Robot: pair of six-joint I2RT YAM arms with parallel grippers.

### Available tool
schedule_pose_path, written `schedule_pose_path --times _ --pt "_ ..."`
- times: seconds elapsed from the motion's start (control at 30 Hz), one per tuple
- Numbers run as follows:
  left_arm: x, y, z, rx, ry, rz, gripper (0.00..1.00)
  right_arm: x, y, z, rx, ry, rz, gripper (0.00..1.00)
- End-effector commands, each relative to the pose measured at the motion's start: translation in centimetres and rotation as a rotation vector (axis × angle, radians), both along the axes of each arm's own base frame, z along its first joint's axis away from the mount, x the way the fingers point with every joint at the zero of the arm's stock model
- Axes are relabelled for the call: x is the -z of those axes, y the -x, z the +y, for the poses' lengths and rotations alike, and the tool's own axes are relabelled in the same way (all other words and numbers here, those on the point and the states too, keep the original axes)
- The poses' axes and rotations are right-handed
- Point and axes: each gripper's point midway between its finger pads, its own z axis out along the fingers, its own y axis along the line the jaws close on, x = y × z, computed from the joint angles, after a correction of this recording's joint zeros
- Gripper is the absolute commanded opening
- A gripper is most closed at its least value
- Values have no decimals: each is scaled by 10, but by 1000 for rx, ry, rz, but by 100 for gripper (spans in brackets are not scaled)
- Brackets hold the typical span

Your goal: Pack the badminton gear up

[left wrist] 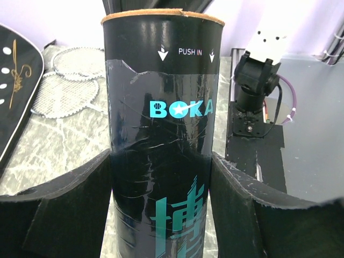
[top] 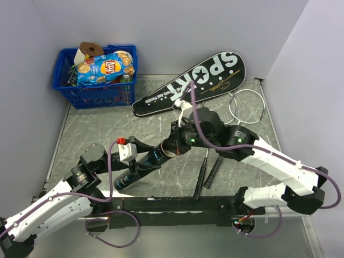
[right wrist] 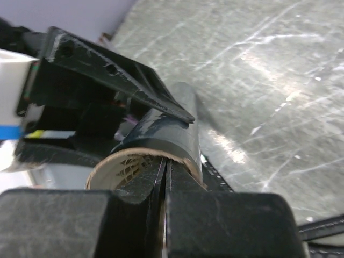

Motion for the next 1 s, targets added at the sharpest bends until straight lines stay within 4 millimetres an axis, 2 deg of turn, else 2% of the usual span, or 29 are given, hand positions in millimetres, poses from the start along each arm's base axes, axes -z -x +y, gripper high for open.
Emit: schedule_pose_path --times 0.0,0.13,0.2,0.27,0.3,0.37,0.4,0.43,0.5,0.6,0.73,0.77,0.83,0.9,0.97 --pt "-28 -6 0 -28 78 -62 1 41 14 18 -54 157 55 0" --pt "-29 -6 1 -34 82 -64 1 60 27 33 -117 180 113 2" --pt "-30 -7 2 -38 85 -65 1 56 30 38 -135 137 118 7" --pt "-29 -7 2 -41 84 -63 1 54 32 38 -141 122 120 16" --pt "-29 -7 1 -40 82 -64 1 49 34 37 -148 105 119 25" --pt "-28 -8 1 -40 78 -60 1 39 35 33 -147 82 104 31" --pt "-27 -8 0 -38 77 -58 1 35 35 30 -143 72 101 40" --pt "-27 -8 0 -38 75 -58 1 29 32 27 -132 57 91 44" --pt "-27 -7 -1 -34 72 -54 1 12 31 18 -114 14 71 53" --pt "-25 -9 -1 -37 65 -47 1 -8 20 0 -58 -27 40 59" --pt "-23 -10 -2 -37 61 -43 1 -41 -8 -33 66 -74 -20 64" --pt "-22 -10 -3 -34 57 -42 1 -48 -24 -50 132 -90 -32 66" --pt "-20 -10 -4 -34 51 -37 1 -54 -35 -68 190 -80 -44 68" --pt "-20 -12 -4 -41 47 -31 1 -55 -58 -90 305 -40 -66 68" --pt "-20 -14 -3 -54 46 -31 1 -41 -75 -109 404 34 -49 68"
